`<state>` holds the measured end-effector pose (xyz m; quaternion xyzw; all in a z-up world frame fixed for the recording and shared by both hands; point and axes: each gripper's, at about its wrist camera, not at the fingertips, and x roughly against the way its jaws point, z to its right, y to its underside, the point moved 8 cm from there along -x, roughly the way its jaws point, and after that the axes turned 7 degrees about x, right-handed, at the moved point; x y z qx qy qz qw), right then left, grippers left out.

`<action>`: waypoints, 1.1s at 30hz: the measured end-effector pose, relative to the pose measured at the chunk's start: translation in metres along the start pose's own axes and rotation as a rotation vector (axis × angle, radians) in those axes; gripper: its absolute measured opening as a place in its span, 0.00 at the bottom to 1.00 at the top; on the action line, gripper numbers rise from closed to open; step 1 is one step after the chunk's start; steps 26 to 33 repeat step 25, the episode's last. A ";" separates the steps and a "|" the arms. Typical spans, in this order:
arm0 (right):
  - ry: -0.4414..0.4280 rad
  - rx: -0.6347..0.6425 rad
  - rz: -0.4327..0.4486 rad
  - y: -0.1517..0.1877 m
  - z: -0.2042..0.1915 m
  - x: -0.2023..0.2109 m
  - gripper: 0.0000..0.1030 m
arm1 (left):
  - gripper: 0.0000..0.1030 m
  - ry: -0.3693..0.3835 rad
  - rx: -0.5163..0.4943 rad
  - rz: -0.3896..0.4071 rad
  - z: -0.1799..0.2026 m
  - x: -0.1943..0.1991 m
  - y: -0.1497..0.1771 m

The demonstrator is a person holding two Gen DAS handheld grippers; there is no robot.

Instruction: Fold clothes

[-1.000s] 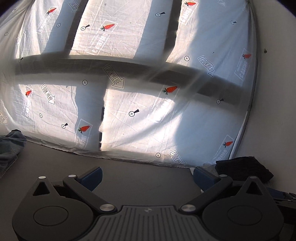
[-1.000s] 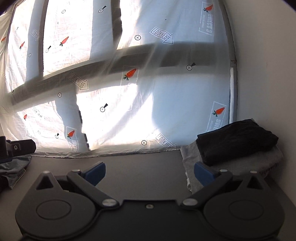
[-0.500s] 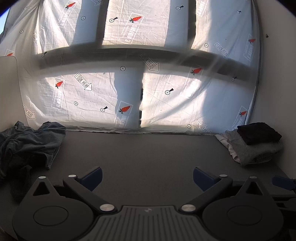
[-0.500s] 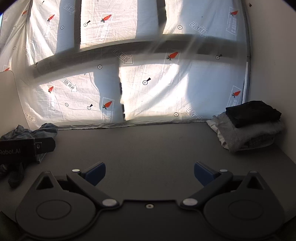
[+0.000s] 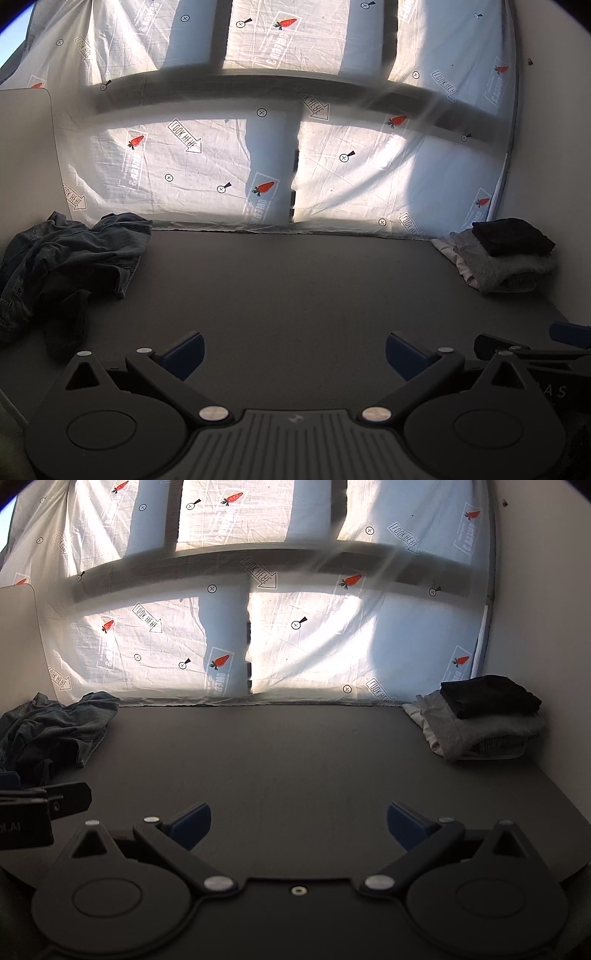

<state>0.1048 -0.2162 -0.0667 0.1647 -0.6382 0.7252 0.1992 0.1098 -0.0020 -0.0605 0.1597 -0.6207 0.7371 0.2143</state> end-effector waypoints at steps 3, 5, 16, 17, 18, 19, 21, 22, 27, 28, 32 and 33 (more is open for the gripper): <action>-0.006 0.000 -0.006 0.004 -0.005 0.004 1.00 | 1.00 0.000 0.005 0.001 -0.004 0.004 0.001; -0.007 -0.008 -0.007 0.005 -0.006 0.006 1.00 | 1.00 0.001 0.003 0.001 -0.005 0.006 0.001; 0.001 -0.020 -0.011 0.011 -0.004 0.013 1.00 | 1.00 0.004 0.002 0.003 0.000 0.011 0.004; 0.002 -0.021 -0.010 0.011 -0.004 0.014 1.00 | 1.00 0.006 0.001 0.003 0.002 0.011 0.005; 0.002 -0.021 -0.010 0.012 -0.003 0.014 1.00 | 1.00 0.008 -0.001 0.004 0.003 0.012 0.005; 0.002 -0.021 -0.008 0.012 -0.003 0.015 1.00 | 1.00 0.009 -0.003 0.005 0.004 0.012 0.005; 0.004 -0.021 -0.005 0.011 -0.001 0.016 1.00 | 1.00 0.012 -0.011 0.008 0.007 0.013 0.005; 0.005 -0.021 -0.004 0.011 -0.001 0.016 1.00 | 1.00 0.013 -0.015 0.009 0.009 0.013 0.005; 0.008 -0.024 -0.001 0.011 0.000 0.017 1.00 | 1.00 0.015 -0.024 0.010 0.012 0.014 0.006; 0.008 -0.024 -0.001 0.011 0.000 0.017 1.00 | 1.00 0.015 -0.024 0.010 0.012 0.014 0.006; 0.008 -0.024 -0.001 0.011 0.000 0.017 1.00 | 1.00 0.015 -0.024 0.010 0.012 0.014 0.006; 0.008 -0.024 -0.001 0.011 0.000 0.017 1.00 | 1.00 0.015 -0.024 0.010 0.012 0.014 0.006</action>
